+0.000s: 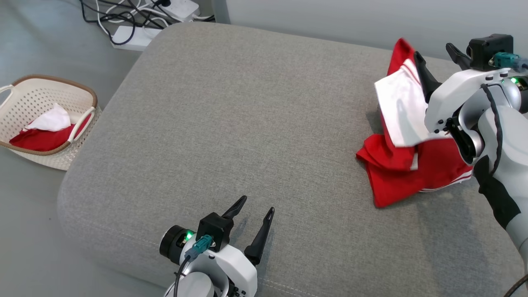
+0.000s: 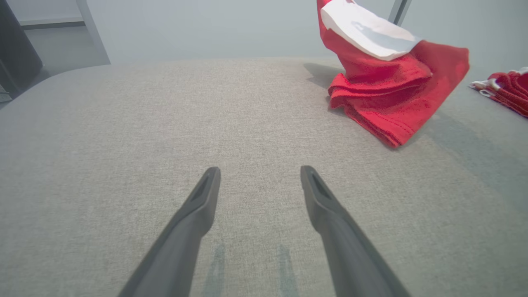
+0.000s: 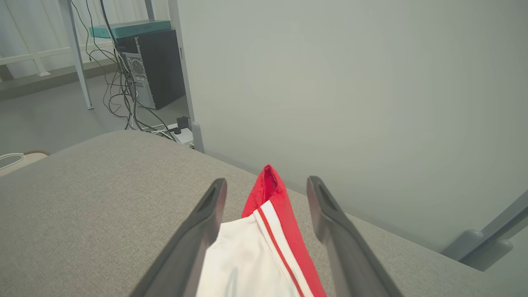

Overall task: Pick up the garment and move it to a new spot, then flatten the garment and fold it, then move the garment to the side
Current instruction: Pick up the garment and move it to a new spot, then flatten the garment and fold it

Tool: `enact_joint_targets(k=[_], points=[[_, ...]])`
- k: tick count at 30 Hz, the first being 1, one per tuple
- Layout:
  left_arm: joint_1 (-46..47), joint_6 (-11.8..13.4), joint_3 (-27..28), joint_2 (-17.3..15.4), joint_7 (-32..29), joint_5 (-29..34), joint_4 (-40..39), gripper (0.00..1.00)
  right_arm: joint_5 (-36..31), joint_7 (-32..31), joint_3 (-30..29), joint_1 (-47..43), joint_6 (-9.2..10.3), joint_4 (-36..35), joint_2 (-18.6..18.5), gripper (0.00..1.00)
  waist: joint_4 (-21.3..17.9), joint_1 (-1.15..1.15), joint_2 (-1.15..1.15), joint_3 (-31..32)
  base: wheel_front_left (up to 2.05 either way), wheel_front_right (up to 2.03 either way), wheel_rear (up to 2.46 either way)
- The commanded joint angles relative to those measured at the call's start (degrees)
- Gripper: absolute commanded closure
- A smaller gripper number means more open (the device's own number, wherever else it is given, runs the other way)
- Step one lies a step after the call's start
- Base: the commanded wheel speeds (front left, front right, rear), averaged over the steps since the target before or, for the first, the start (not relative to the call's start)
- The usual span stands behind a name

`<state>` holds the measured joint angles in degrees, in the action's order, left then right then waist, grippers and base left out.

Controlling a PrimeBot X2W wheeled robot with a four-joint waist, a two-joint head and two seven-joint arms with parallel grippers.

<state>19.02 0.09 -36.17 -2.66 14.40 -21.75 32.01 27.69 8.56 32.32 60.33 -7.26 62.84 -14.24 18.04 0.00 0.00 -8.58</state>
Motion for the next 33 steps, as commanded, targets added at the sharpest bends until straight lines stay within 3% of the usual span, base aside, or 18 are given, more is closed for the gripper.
enact_joint_targets(k=[1, 12, 17, 33], points=[[0.79, 0.49, 1.91, -0.22, 0.60, -0.47, -1.41, 0.00, 0.50, 1.84, 0.73, -0.36, -0.23, -0.20, 0.03, 0.00, -0.58, 0.00, 0.00, -0.48, 0.00, 0.00, 0.00], [2.40, -0.07, 2.68, -0.21, 0.60, 0.66, -1.53, 0.00, 6.80, 6.03, 3.07, -8.91, -0.23, -4.87, -2.35, 0.00, -9.92, 0.00, 0.00, -1.49, 0.00, 0.00, 0.00], [2.82, -0.22, 2.81, -0.21, 0.60, 0.99, -1.65, 0.00, 10.37, 6.32, 3.88, -15.56, -0.23, -7.03, -3.69, 0.00, -12.44, 0.00, 0.00, -2.34, 0.00, 0.00, 0.00], [3.24, -0.96, 2.59, -0.21, 0.60, 1.43, -1.29, 0.00, 18.54, 6.42, 9.54, -20.82, -0.23, -10.65, -2.35, 0.00, -9.63, 0.00, 0.00, -4.15, 0.00, 0.00, 0.00]])
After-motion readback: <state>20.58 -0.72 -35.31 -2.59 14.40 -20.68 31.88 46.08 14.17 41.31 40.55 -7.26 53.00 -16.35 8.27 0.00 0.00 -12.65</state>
